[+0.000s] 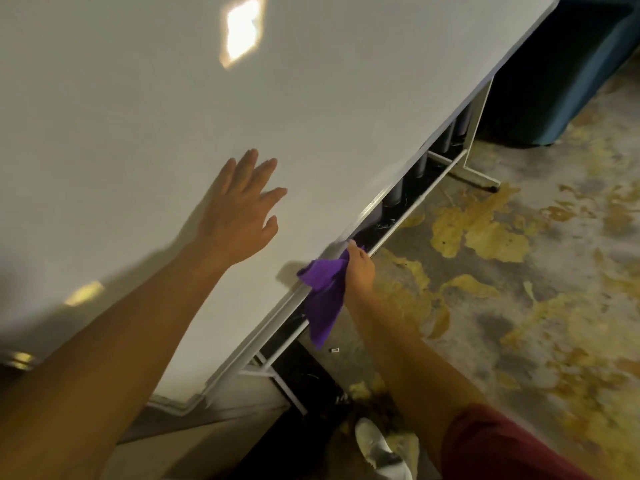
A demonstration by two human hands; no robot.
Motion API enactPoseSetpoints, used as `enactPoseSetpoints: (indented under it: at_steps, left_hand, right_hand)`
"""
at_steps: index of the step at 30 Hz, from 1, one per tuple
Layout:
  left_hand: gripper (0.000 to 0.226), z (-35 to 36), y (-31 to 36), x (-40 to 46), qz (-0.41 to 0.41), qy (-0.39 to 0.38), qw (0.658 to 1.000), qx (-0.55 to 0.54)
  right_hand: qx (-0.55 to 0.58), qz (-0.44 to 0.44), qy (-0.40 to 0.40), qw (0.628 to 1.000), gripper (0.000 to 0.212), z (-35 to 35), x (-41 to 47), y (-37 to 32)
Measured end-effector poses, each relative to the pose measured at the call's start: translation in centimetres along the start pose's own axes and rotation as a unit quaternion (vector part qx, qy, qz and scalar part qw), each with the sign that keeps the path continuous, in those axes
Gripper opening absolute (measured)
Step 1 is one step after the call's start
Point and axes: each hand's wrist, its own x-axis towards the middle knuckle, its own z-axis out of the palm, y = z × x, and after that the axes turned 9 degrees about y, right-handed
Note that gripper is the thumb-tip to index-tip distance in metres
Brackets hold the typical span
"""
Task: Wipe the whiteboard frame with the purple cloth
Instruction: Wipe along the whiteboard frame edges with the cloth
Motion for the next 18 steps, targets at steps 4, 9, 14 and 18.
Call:
enactPoseSetpoints:
  at_steps: [4,9,14,18]
  left_hand:
    - [0.065,0.7,-1.0,-1.7,-0.003,0.026,1.000,0.017]
    - [0.066,2.3,-2.3,-3.4,0.011,0.049,0.997,0.053]
    - [0.068,3.9,-3.1,-4.3,0.035,0.091,0.993,0.072]
    - [0.068,4.4,-3.2,-4.1,0.026,0.107,0.992,0.063]
  right_hand:
    - [0.052,0.014,0.036,0.998,0.052,2.6,-1.5,1.1]
    - [0.023,-0.048,0.048,0.997,0.065,4.7,-1.9,0.6]
    - [-0.010,-0.047,0.058,0.997,0.064,5.0,-2.6,3.3]
    - [-0.022,0.008,0.048,0.999,0.054,5.9,-4.2,6.8]
